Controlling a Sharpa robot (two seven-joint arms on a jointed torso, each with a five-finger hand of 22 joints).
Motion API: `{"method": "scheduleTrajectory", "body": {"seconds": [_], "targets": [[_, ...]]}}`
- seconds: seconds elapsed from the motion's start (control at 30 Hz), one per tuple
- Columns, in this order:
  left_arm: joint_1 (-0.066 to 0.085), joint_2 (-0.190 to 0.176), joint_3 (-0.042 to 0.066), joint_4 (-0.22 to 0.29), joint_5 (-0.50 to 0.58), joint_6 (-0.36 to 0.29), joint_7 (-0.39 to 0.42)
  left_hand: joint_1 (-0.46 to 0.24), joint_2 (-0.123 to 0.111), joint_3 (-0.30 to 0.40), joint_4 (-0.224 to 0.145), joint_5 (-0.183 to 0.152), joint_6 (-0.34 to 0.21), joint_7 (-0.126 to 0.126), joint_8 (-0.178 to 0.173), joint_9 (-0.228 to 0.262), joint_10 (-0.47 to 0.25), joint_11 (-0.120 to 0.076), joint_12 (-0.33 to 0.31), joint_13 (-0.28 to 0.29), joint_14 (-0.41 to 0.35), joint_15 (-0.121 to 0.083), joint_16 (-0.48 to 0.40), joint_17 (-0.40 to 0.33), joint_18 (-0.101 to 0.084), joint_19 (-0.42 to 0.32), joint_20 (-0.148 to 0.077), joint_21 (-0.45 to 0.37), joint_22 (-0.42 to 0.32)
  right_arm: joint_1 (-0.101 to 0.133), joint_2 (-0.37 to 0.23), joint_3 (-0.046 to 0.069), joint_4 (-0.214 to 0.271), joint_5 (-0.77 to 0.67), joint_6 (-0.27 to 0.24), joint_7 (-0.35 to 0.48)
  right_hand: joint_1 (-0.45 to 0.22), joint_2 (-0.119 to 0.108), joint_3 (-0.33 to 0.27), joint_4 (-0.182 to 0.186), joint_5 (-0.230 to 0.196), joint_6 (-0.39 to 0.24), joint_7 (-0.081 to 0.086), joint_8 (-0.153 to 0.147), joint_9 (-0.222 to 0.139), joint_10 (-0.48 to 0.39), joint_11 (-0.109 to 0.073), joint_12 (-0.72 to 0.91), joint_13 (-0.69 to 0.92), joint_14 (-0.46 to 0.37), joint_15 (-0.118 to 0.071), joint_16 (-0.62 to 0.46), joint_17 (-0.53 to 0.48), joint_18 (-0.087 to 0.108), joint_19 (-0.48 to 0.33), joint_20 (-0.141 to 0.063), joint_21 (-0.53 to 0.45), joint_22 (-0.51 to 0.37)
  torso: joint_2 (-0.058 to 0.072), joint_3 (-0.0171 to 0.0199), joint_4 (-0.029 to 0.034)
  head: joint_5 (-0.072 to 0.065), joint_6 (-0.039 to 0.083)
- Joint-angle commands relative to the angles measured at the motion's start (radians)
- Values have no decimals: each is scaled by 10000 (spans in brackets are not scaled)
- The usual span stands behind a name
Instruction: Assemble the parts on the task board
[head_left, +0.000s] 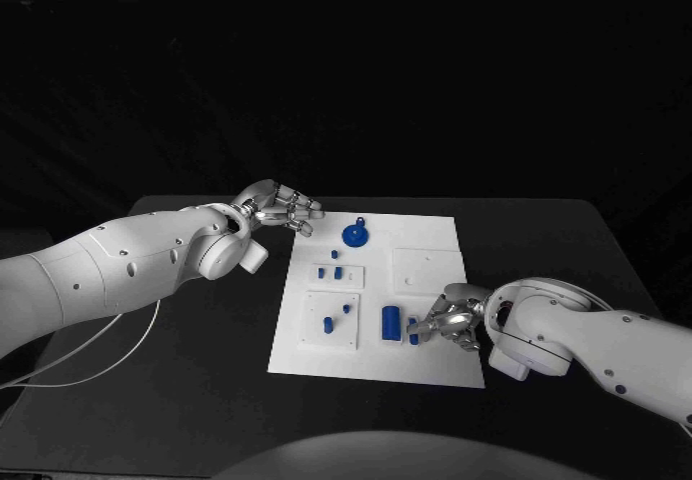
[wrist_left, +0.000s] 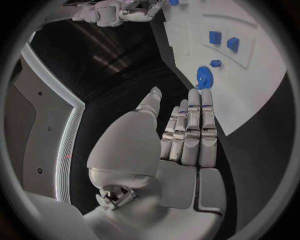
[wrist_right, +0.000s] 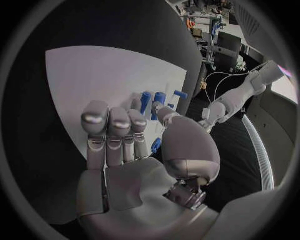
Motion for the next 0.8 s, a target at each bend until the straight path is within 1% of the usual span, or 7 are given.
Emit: {"method": "scheduleTrajectory", "body": {"seconds": [0.03,0.2,0.27,0.33,0.43,0.63,0.8], "targets": [[1,3,6,15,59,122,48,-61,49,-33,47,-24,-96,-8,24,8,-75,-11,18,15,-40,1,34,15,-66,36,4,51,-12,-37,-111,8,134,81,520,257,196,39,-560,-38,107,62,-18,-42,3,17,49,47,-22,57,-38,-24,-13,-44,608,-6,-17,944,-3,-3,-6,8,-8],[0,4,6,2,58,135,41,-61,49,-33,47,-24,-96,-8,24,8,-75,-11,18,15,-40,1,34,15,-66,36,4,51,-12,-80,-236,12,234,85,926,238,417,27,-820,-133,140,91,-24,-42,-22,14,47,39,-28,60,-41,-27,-11,-52,608,-7,-5,954,-4,1,-4,5,-7],[0,5,5,0,57,143,36,-61,49,-33,47,-24,-96,-8,24,8,-75,-11,18,15,-40,1,34,15,-66,36,4,51,-12,-93,-262,13,256,77,1037,225,573,54,-942,-313,292,102,-33,-41,-43,15,42,36,-31,59,-43,-20,-2,-57,606,-9,-8,959,0,2,-1,-6,-8],[-1,6,5,-3,55,149,32,-61,49,-33,47,-24,-96,-8,24,8,-75,-11,18,15,-40,1,34,15,-66,36,4,51,-12,-110,-282,14,278,51,1140,208,631,161,-1213,-462,560,115,-47,-42,-52,20,43,47,-26,61,-45,-20,2,-64,608,-12,-7,962,3,-1,-1,-12,-8],[-5,10,5,-11,54,154,29,-61,49,-33,47,-24,-96,-8,24,8,-75,-11,18,15,-40,1,34,15,-66,36,4,51,-12,-127,-292,14,292,9,1227,187,730,339,-1520,-727,785,108,-50,-45,-95,20,32,43,-29,58,-49,-28,2,-70,607,-15,-6,969,4,-4,-5,-25,-12],[-20,22,4,-20,53,167,31,-61,49,-33,47,-24,-96,-8,24,8,-75,-11,18,15,-40,1,34,15,-66,36,4,51,-12,-145,-291,14,279,-74,1208,118,804,460,-1612,-956,889,128,-67,-43,-174,22,19,47,-28,60,-53,-26,9,-80,609,-22,-5,975,4,-4,8,-40,-29],[-25,21,4,-21,53,167,30,-61,49,-33,47,-24,-96,-8,24,8,-75,-11,18,15,-40,1,34,15,-66,36,4,51,-12,-150,-264,14,218,-111,1000,40,605,717,-1508,-978,844,122,-81,-38,-146,38,3,66,-21,65,-63,-16,15,-82,613,-32,-7,973,4,-4,9,-38,-33]]}}
